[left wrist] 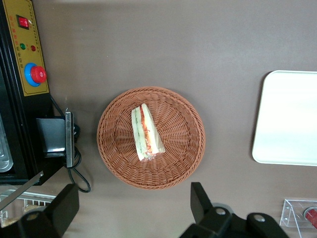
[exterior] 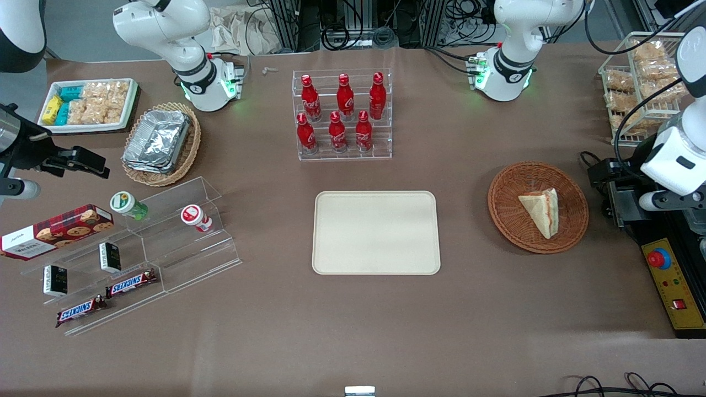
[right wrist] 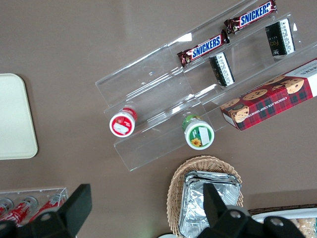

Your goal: Place sandwich from basket to tray

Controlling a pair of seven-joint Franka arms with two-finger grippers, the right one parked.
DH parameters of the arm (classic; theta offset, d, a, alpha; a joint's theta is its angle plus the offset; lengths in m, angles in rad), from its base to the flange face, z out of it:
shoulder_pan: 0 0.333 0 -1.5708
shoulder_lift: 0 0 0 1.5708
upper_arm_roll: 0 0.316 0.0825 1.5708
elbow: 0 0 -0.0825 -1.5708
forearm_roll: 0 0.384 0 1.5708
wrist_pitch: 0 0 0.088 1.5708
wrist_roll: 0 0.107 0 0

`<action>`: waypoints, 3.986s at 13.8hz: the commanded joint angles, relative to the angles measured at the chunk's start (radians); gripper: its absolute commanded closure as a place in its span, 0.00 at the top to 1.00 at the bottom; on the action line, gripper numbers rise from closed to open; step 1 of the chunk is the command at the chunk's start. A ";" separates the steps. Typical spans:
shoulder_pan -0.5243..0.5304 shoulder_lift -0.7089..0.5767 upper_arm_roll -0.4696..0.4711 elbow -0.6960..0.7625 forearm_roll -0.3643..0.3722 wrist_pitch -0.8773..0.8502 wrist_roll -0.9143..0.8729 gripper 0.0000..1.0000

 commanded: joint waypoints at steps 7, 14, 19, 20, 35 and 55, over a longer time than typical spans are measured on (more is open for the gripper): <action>0.001 0.013 0.002 0.023 0.003 -0.057 0.003 1.00; 0.037 -0.050 0.006 -0.114 0.003 -0.045 -0.012 1.00; 0.039 -0.101 0.035 -0.306 0.003 0.082 -0.046 1.00; 0.053 -0.119 0.035 -0.363 0.004 0.128 -0.066 1.00; 0.051 0.042 0.028 -0.583 -0.039 0.503 -0.296 1.00; 0.065 0.149 0.032 -0.655 -0.091 0.669 -0.324 0.94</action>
